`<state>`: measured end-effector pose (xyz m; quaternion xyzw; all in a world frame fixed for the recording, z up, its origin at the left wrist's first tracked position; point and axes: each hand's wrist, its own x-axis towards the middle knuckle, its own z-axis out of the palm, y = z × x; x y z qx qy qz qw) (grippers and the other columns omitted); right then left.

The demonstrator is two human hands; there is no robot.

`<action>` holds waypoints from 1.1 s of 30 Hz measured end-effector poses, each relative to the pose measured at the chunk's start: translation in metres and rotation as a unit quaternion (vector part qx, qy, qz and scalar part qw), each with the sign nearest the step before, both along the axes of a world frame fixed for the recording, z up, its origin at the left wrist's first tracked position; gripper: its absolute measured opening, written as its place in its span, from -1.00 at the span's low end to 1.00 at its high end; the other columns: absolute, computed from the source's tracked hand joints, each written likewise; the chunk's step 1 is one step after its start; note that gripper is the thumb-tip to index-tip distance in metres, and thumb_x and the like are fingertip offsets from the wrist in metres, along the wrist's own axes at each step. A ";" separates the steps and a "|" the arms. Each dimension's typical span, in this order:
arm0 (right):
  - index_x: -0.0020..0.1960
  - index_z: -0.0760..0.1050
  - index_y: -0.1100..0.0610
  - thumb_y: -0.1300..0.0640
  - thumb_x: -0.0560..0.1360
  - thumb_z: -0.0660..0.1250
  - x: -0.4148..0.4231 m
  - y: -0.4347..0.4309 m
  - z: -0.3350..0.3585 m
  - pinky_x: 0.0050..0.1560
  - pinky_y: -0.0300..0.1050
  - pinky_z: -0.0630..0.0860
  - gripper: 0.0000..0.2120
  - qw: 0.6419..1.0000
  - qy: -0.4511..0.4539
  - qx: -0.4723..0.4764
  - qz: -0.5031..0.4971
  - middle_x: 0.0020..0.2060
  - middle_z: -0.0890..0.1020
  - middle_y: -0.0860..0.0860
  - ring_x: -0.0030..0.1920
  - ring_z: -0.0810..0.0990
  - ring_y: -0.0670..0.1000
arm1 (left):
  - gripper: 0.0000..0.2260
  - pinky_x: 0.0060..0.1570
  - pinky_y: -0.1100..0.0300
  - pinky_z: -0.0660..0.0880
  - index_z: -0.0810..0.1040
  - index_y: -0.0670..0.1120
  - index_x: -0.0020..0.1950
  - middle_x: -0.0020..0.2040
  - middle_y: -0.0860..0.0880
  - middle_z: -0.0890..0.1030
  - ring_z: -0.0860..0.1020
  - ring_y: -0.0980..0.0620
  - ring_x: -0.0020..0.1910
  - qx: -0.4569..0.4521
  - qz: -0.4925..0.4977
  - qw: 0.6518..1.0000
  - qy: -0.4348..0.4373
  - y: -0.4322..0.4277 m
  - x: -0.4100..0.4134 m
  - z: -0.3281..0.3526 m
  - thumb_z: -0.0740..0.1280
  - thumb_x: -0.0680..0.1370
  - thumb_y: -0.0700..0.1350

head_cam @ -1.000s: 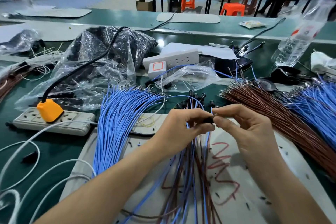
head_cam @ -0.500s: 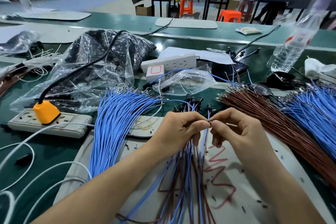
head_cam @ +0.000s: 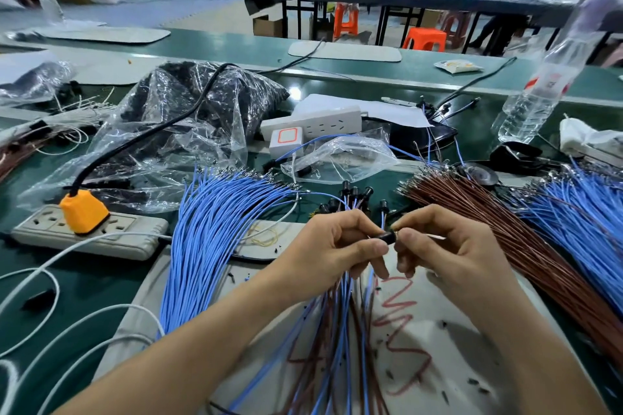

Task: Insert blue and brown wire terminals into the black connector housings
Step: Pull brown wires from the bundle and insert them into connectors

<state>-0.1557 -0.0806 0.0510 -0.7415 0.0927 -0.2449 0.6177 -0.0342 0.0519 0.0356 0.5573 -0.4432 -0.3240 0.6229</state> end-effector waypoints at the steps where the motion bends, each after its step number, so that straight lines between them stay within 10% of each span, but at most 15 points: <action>1: -0.16 0.60 0.16 0.22 0.42 0.38 -0.001 -0.001 0.000 -0.34 -0.21 0.53 -0.97 1.000 0.006 -0.008 0.003 -0.42 0.60 0.15 -0.43 0.58 0.02 | -0.94 -0.43 0.37 0.34 0.46 -0.13 -0.14 -0.37 0.01 0.65 0.38 0.12 -0.50 0.005 -0.003 1.000 0.003 0.000 0.000 0.000 0.32 0.51 -0.21; 33: -0.21 0.63 0.18 0.03 0.30 0.52 0.001 -0.001 -0.005 -0.37 -0.11 0.54 -0.78 0.978 -0.002 0.180 0.107 -0.28 0.61 0.36 -0.39 0.60 0.18 | -0.93 -0.39 0.32 0.46 0.56 0.07 -0.22 -0.33 -0.02 0.67 0.60 0.04 -0.39 -0.032 0.016 0.999 0.000 -0.001 -0.007 -0.004 0.42 0.42 -0.08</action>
